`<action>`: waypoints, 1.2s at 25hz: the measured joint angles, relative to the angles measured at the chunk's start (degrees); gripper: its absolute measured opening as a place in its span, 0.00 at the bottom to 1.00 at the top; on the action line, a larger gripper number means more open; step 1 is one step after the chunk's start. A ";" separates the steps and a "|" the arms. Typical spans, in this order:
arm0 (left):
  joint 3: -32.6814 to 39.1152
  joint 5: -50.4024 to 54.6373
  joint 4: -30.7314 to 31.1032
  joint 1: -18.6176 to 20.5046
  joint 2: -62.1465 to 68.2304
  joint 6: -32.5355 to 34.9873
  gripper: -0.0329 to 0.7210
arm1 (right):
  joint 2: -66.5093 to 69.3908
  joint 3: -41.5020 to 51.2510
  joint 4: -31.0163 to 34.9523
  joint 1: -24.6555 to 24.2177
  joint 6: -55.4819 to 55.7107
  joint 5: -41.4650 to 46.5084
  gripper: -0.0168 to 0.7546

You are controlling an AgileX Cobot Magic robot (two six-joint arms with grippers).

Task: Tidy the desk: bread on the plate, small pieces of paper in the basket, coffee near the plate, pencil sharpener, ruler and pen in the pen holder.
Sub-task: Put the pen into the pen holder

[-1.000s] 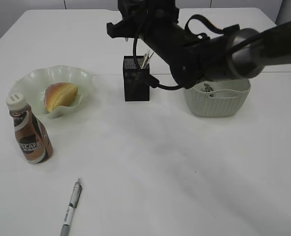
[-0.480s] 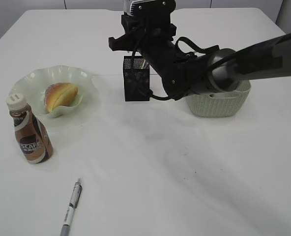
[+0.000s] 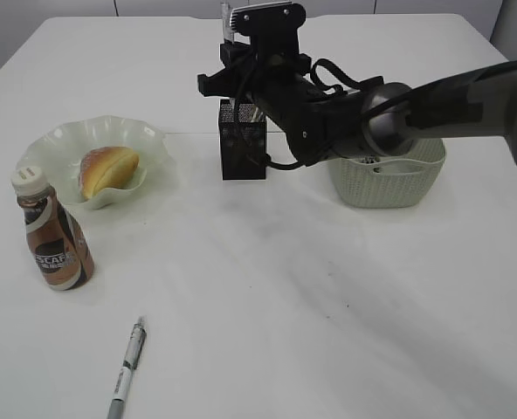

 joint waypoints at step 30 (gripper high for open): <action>0.00 0.00 -0.29 0.00 0.00 0.00 0.52 | 4.39 -4.71 0.47 -2.14 -0.22 6.53 0.10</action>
